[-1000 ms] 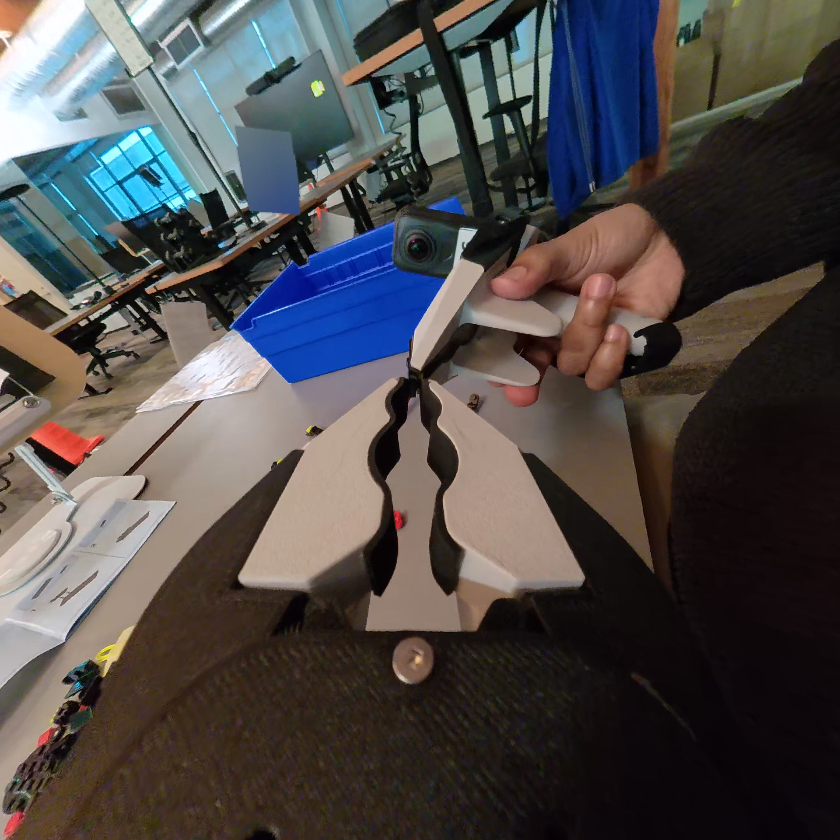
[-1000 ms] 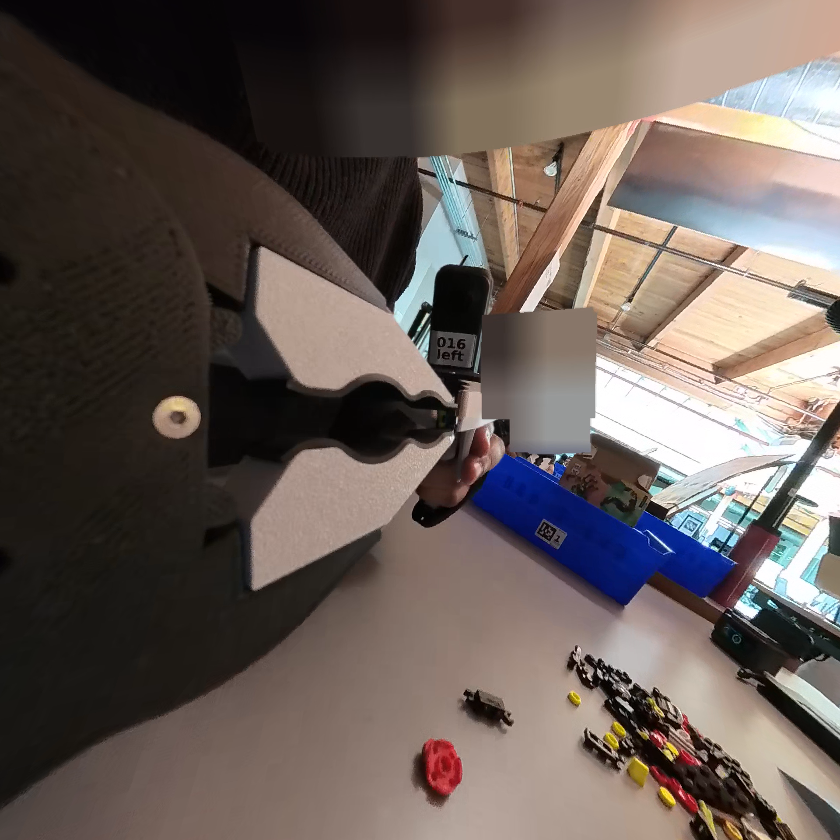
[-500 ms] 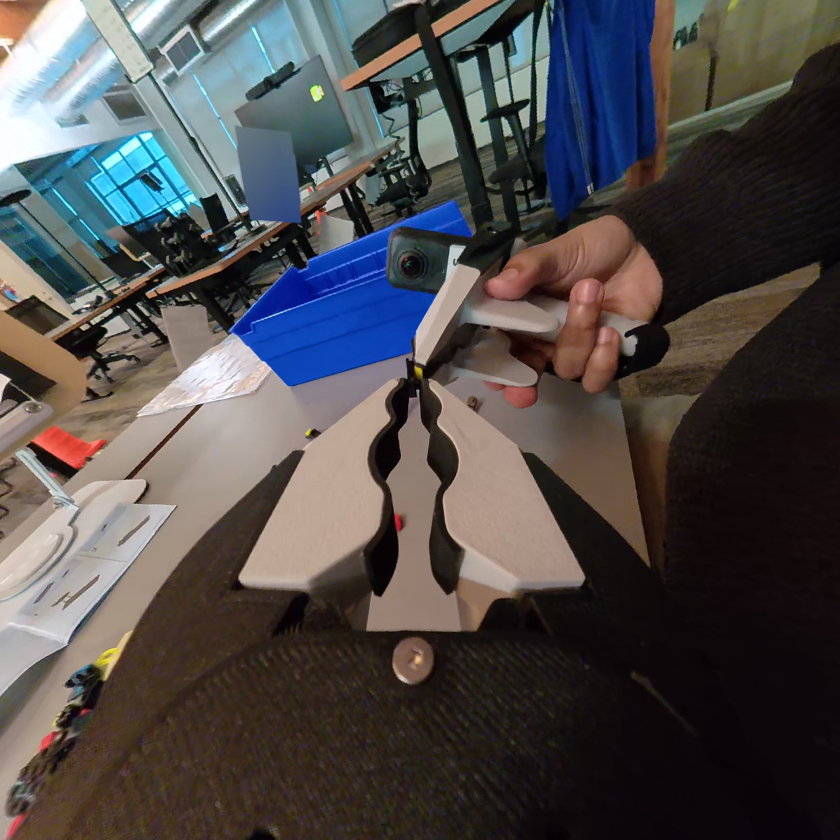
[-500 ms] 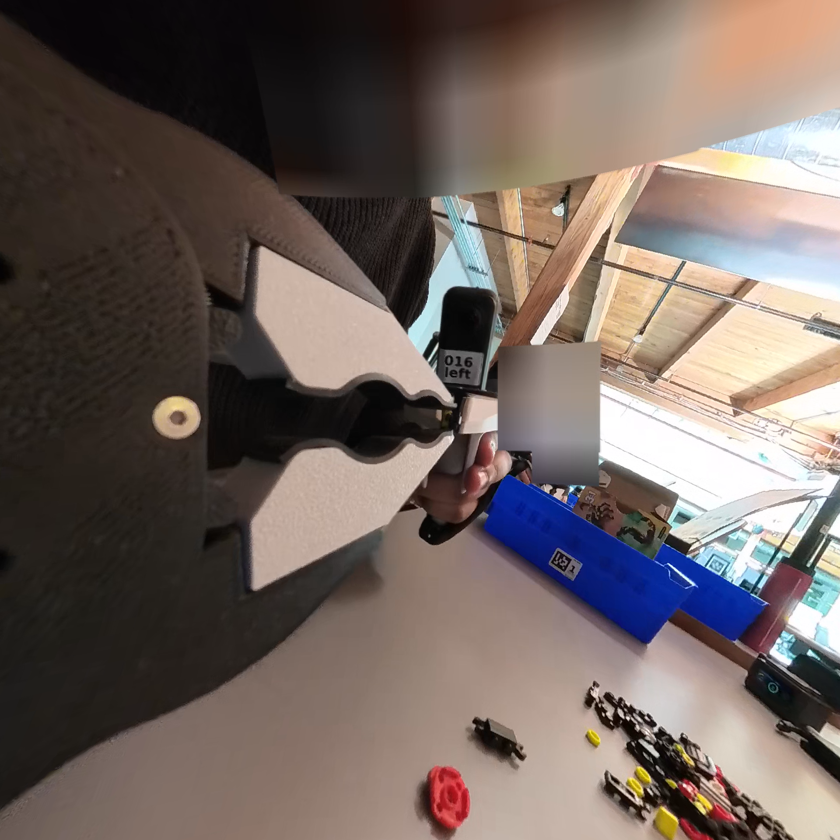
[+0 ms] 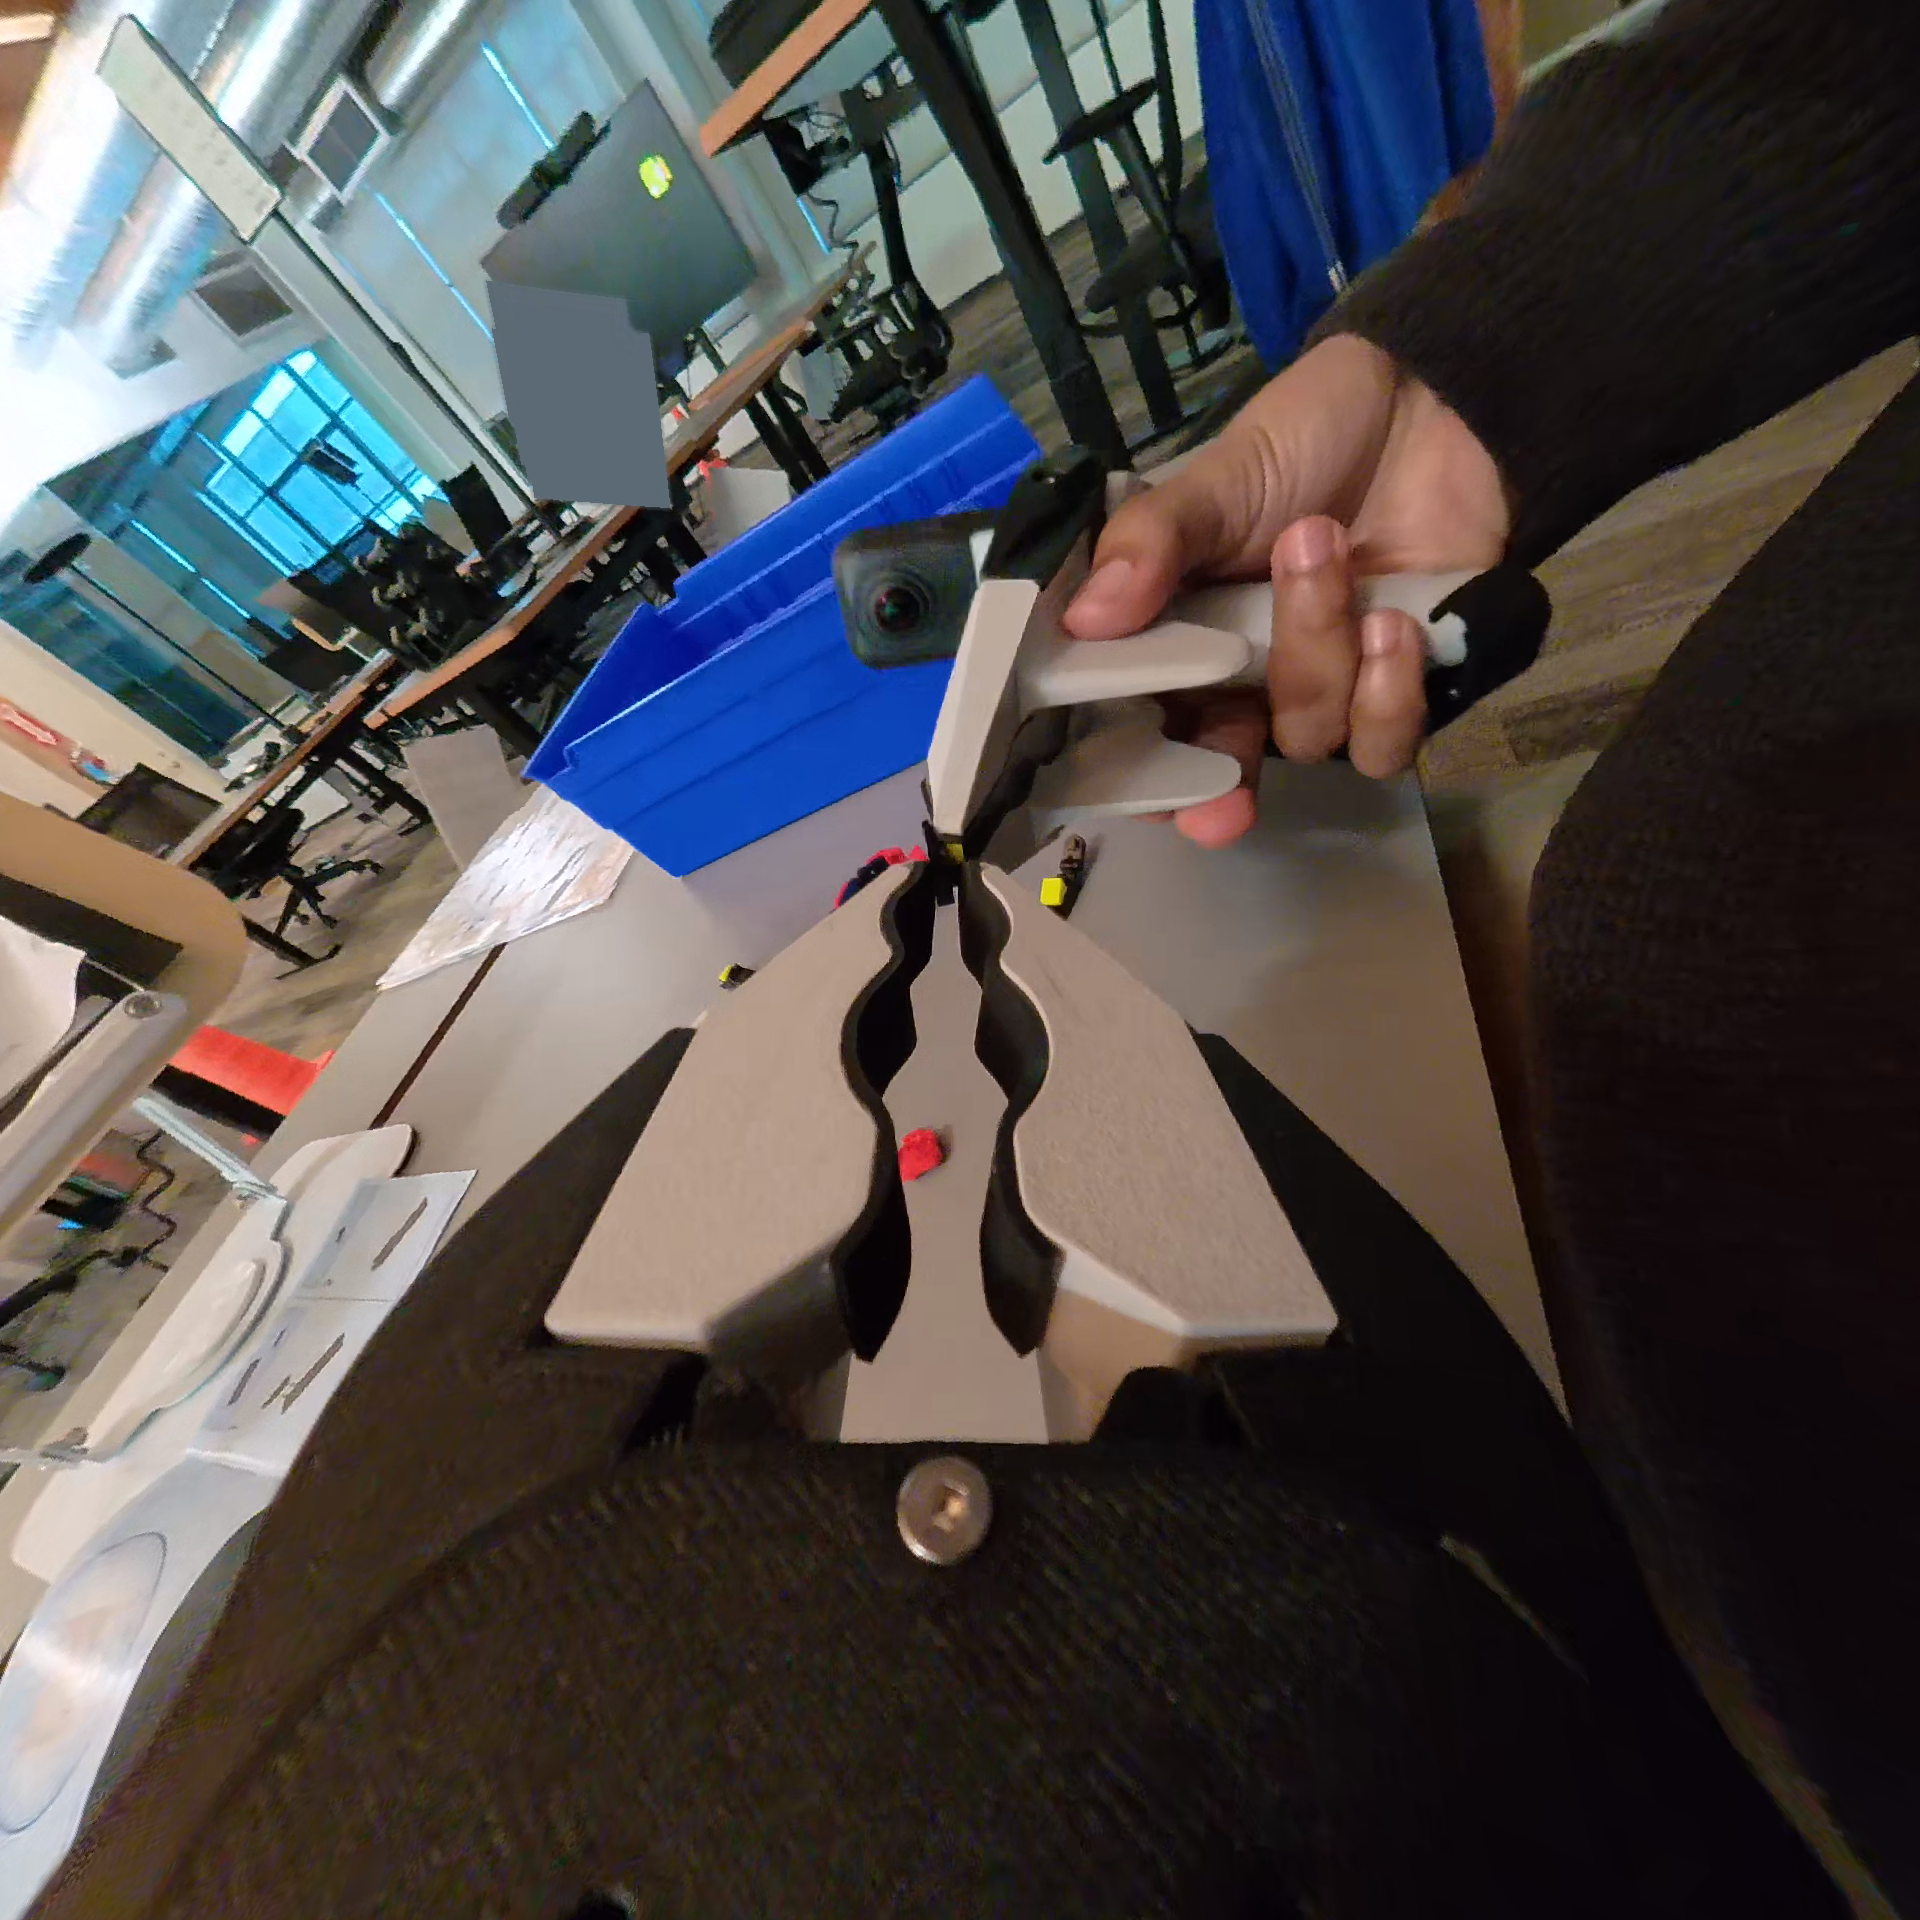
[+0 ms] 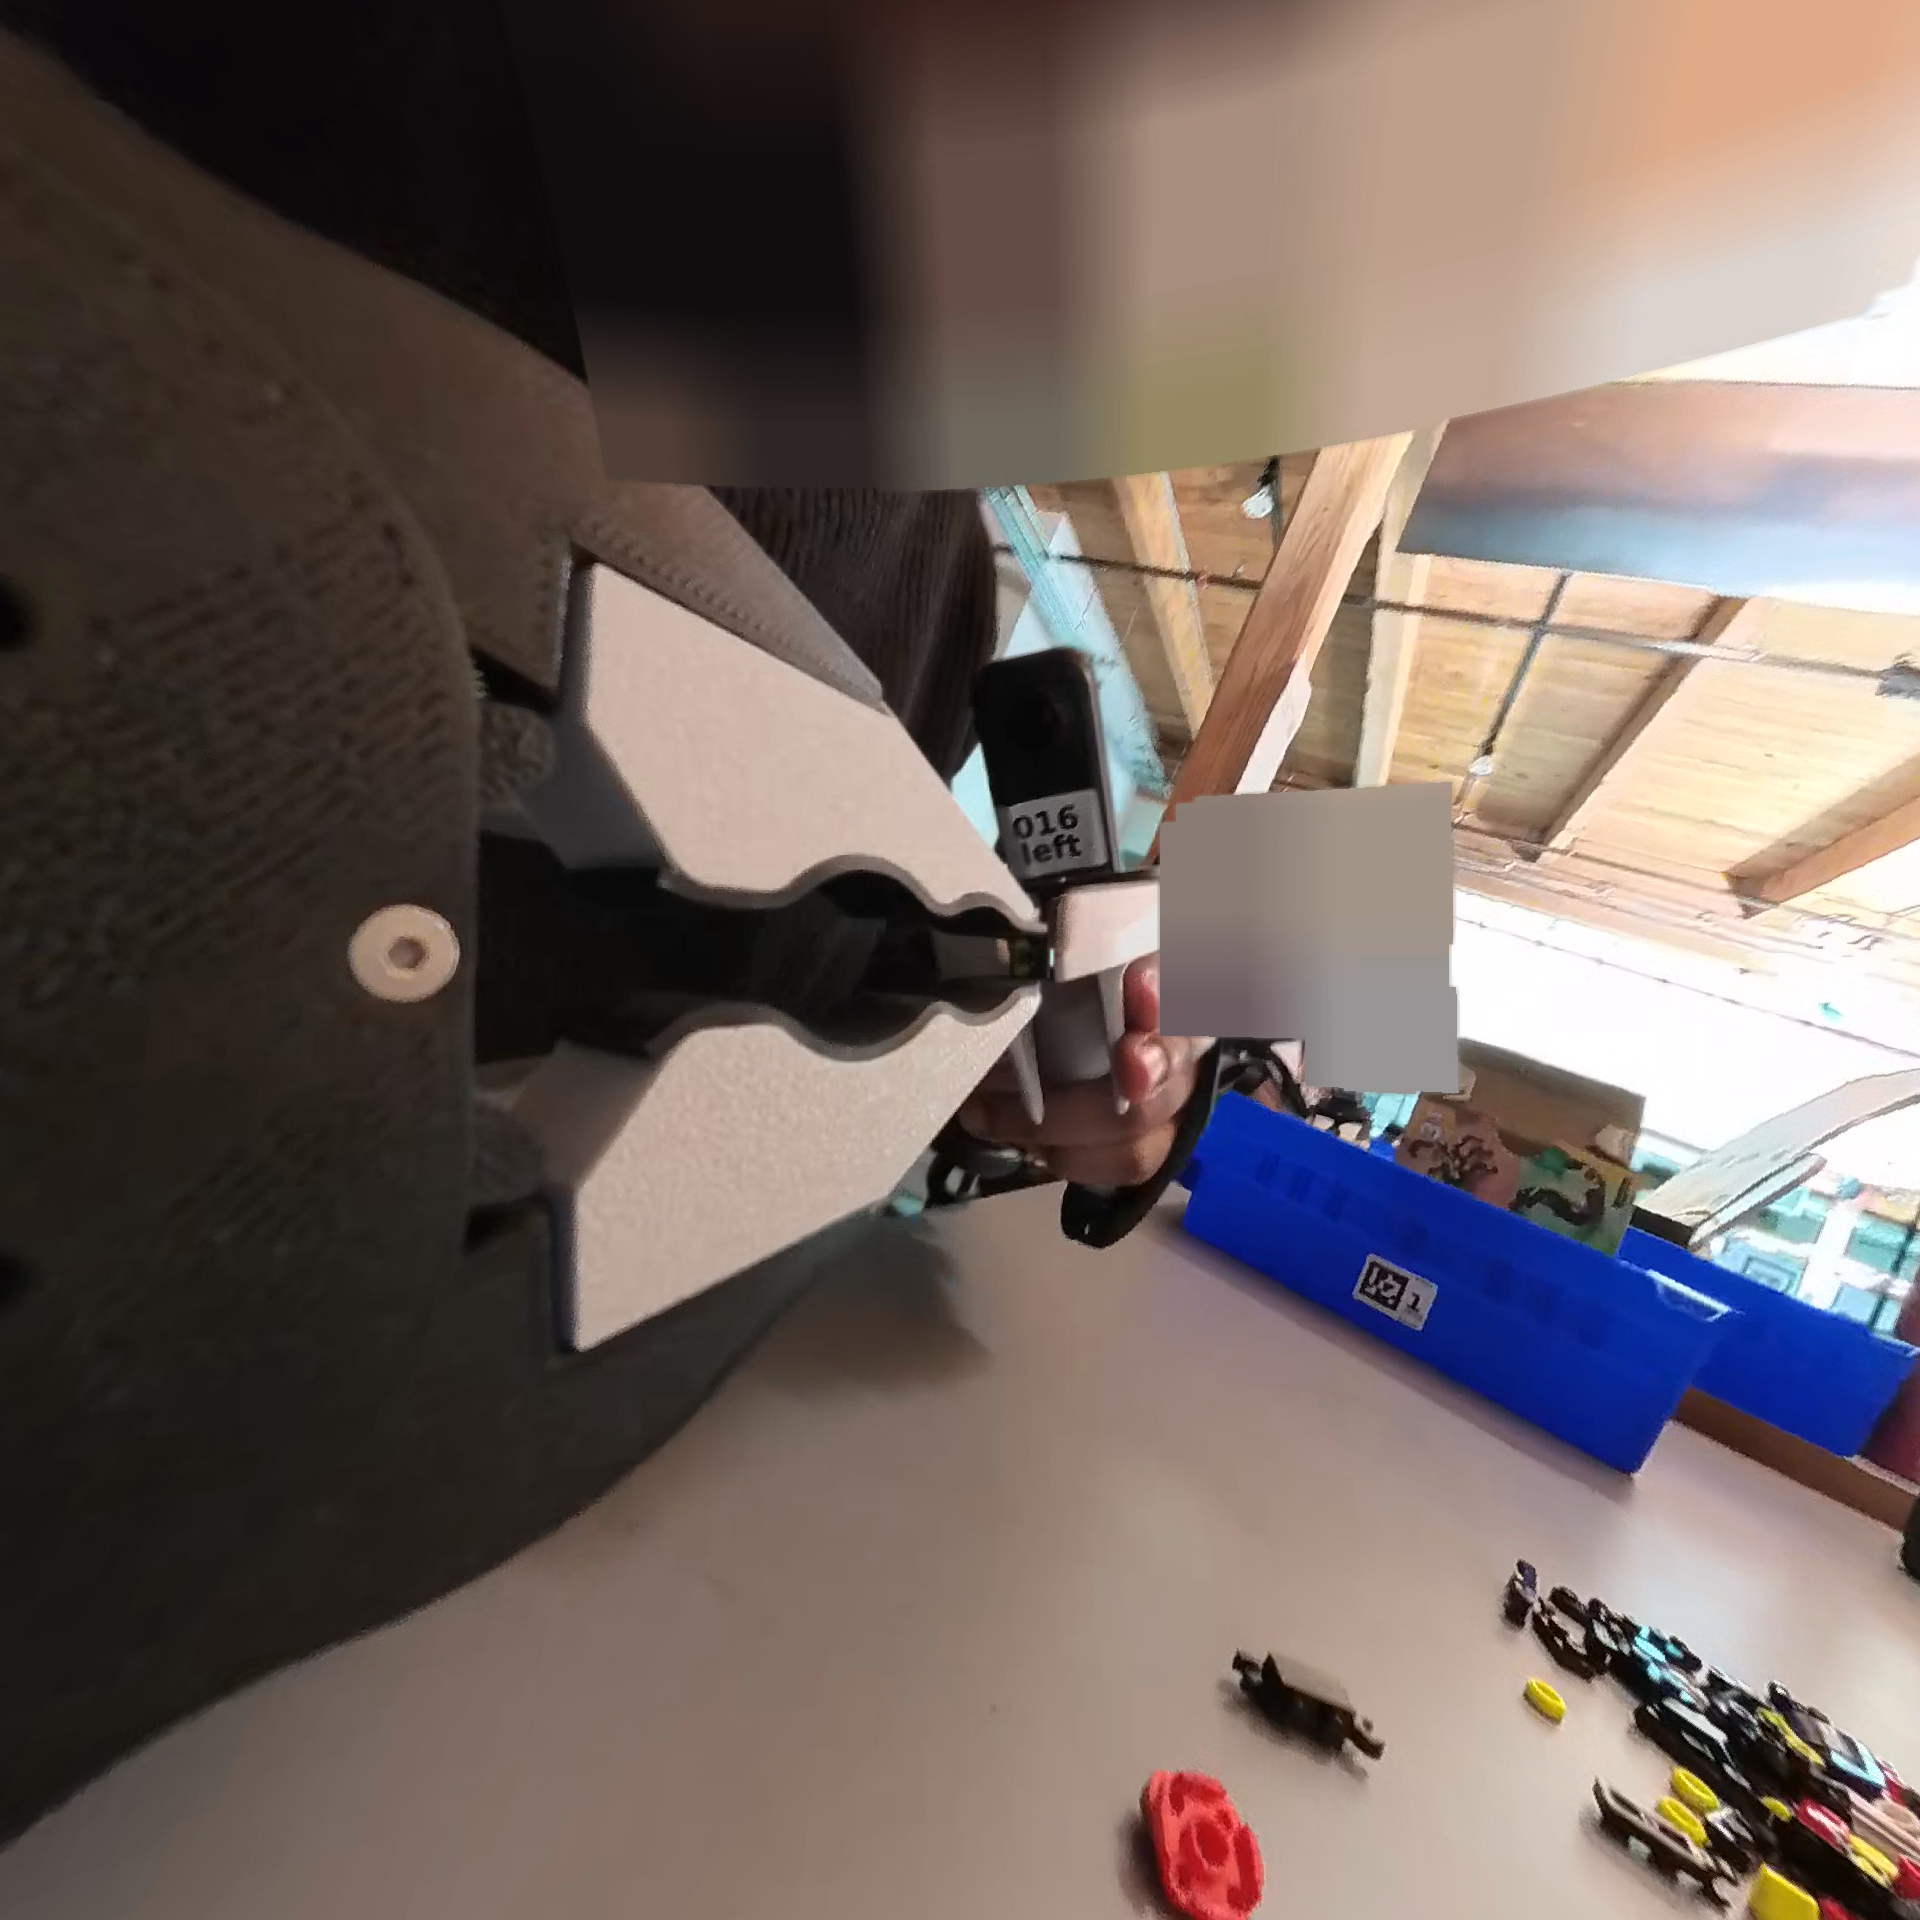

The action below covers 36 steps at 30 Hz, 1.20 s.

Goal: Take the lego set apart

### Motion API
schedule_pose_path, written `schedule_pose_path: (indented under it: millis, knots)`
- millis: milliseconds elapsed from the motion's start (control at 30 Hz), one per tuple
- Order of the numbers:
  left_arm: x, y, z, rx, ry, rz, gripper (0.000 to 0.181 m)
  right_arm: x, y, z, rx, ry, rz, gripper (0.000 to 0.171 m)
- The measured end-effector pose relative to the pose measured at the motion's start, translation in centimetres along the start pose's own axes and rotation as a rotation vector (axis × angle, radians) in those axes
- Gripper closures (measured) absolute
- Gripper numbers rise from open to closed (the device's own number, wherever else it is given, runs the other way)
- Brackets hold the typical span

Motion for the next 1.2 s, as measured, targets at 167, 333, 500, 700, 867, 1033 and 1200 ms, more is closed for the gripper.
schedule_pose_path:
  millis: [167, 333, 500, 700, 867, 1033, 1200]
  knots:
    - [0.1, -0.1, -0.4, 0.017, 0.004, 0.014, 0.177, -0.3, 0.4, 0.2, -0.064, 0.006, 0.096, 0.165]
    - [0.2, 0.2, -0.4, 0.001, 0.000, 0.029, 0.177, -0.4, 0.6, 0.0, -0.079, 0.028, 0.130, 0.164]
    - [0.5, 0.2, -0.2, -0.037, -0.011, 0.033, 0.177, -0.7, 0.4, -0.1, -0.149, 0.087, 0.170, 0.164]
    - [0.6, -0.2, 0.7, -0.099, -0.061, 0.003, 0.176, -1.2, 1.6, -0.7, -0.253, 0.169, 0.305, 0.171]
    - [-3.2, -0.1, 7.2, -0.355, -0.246, -0.094, 0.181, -1.5, 3.1, -2.5, -0.340, 0.270, 0.393, 0.171]
    - [-1.9, -0.3, 5.8, -0.376, -0.139, -0.078, 0.181, -1.7, 3.4, -3.4, -0.379, 0.315, 0.435, 0.171]
    - [-1.2, 0.7, 4.6, -0.332, -0.096, -0.019, 0.181, -1.6, 3.0, -3.1, -0.400, 0.304, 0.423, 0.171]
Point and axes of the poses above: each gripper's, where its closed fingertips meet, x out along the fingers, y out of its underside, z = x × y across the jaws, the point moved 2 cm from there along -x, back along the fingers, and after that the axes turned 12 degrees about -x, right-handed, at the moved point
